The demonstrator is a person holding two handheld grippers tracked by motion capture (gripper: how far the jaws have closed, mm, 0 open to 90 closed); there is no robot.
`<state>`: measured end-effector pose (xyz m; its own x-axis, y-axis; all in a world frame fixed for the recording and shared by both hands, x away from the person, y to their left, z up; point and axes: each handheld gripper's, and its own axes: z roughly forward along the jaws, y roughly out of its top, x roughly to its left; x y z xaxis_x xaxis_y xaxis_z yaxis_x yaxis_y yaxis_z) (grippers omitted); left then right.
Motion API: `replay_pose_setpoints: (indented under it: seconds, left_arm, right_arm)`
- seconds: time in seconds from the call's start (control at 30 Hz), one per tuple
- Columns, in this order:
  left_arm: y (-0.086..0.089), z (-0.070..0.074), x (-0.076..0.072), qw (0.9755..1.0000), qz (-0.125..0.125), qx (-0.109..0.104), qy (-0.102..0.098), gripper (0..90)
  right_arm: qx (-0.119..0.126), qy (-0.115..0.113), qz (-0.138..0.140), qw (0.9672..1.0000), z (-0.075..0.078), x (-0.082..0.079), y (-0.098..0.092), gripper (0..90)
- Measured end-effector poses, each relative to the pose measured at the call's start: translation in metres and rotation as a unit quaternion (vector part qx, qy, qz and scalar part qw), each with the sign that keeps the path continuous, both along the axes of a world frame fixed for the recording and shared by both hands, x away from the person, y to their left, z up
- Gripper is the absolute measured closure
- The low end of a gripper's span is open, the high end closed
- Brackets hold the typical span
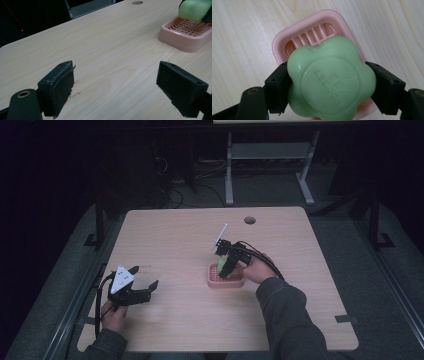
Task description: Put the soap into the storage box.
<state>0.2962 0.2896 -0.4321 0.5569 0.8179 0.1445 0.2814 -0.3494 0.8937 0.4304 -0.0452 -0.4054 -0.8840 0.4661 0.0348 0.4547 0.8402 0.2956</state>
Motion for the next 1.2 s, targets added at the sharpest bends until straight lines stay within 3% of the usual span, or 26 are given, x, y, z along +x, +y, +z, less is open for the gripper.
replay_pose_setpoints:
  seconds: [1.2]
  left_arm:
    - [0.0,0.0,0.0,1.0,-0.001,0.0,-0.001,14.1]
  right_arm:
    - [-0.006,0.012,-0.009,0.9999,-0.011,0.002,0.002,25.6]
